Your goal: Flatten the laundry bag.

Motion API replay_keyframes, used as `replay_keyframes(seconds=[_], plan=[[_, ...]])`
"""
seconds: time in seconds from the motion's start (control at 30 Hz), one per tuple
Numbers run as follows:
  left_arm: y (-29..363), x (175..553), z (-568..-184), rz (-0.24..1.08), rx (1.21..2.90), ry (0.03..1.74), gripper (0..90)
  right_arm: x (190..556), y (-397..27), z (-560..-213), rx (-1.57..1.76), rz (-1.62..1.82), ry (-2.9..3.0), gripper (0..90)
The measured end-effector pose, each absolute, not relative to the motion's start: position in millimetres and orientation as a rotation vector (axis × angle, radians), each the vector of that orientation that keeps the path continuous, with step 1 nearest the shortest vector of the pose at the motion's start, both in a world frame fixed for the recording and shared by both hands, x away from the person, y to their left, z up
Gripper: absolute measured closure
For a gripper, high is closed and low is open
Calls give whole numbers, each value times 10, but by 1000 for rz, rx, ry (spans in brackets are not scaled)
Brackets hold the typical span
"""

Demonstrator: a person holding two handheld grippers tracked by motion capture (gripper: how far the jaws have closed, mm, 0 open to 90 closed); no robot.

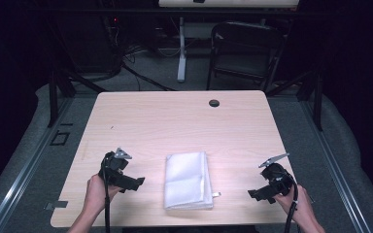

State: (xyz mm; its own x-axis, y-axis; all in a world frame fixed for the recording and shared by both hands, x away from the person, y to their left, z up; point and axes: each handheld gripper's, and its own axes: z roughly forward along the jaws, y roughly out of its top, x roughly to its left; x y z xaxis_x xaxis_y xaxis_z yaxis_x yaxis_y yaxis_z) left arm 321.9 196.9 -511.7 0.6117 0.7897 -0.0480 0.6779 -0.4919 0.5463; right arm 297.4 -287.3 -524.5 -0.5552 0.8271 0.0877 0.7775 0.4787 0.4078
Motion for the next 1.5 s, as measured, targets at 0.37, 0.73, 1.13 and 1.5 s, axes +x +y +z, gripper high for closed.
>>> replay_keyframes(seconds=[0.37,0.73,1.13,1.5], plan=[[1816,3134,-5058,338,2353,1111,0,2938,-2790,-5218,1400,629,2602,65],[1525,3002,-4993,310,2343,1004,1,2913,-2713,-5178,1370,650,2614,72],[1103,2880,-5031,226,2402,811,8,2904,-2653,-5189,1374,668,2639,92],[791,2804,-5132,165,2492,646,99,2905,-2631,-5203,1371,661,2646,123]])
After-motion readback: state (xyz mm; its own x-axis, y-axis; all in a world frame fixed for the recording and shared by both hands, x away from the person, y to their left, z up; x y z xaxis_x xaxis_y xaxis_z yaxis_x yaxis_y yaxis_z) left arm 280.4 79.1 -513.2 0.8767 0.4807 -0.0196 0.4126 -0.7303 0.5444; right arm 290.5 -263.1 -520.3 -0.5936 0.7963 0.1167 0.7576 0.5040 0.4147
